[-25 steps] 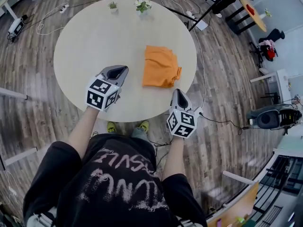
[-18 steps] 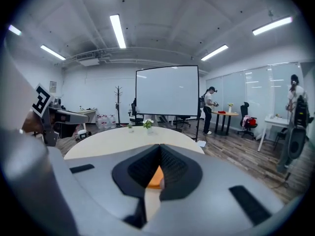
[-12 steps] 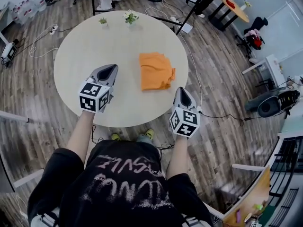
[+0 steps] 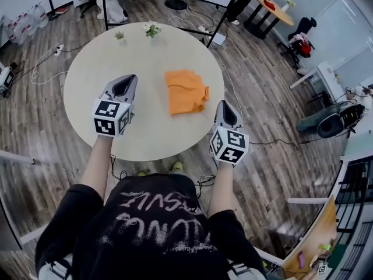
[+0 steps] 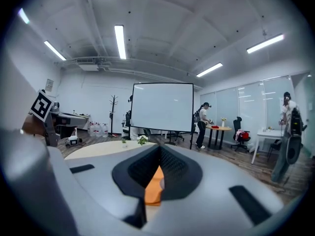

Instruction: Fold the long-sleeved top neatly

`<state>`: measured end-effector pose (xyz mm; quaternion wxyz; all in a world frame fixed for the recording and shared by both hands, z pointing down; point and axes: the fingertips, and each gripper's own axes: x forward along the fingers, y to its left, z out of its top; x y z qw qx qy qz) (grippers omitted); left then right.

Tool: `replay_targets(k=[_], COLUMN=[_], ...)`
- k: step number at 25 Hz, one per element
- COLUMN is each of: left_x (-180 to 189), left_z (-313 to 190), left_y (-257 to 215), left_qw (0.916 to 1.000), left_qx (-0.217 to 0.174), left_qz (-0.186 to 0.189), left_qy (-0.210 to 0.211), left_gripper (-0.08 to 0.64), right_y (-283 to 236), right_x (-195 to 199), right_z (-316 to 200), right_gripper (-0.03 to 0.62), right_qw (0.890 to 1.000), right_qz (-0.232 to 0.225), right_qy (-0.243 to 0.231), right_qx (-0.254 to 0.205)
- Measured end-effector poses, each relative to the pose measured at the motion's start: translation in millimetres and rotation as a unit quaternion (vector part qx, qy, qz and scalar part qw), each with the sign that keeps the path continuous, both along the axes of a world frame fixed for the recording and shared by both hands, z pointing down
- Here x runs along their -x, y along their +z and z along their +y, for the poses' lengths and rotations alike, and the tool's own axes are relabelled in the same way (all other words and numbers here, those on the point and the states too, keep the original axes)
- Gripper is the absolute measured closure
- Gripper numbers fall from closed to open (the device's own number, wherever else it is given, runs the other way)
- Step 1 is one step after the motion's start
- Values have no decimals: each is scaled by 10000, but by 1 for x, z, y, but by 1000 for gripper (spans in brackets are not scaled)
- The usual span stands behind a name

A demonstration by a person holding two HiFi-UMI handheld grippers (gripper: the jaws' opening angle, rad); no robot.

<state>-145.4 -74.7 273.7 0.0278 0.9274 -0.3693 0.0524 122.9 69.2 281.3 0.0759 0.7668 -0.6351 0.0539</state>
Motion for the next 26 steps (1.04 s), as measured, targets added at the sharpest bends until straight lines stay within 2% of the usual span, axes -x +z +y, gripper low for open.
replay_targets(k=[11,26], left_x=[6,17], left_z=[-9,-9], left_y=[-11,1], left_qw=[9997,9993], left_qx=[-174,-93], left_qz=[73,-54], left_qy=[-133,-358], left_gripper=[551,551], right_y=[-12,0], right_x=[-3,-6], right_z=[-4,-7], right_gripper=[589,589], right_qw=[9999,9999], right_qz=[56,-63], right_qy=[27,-46], right_qx=[-157,-76])
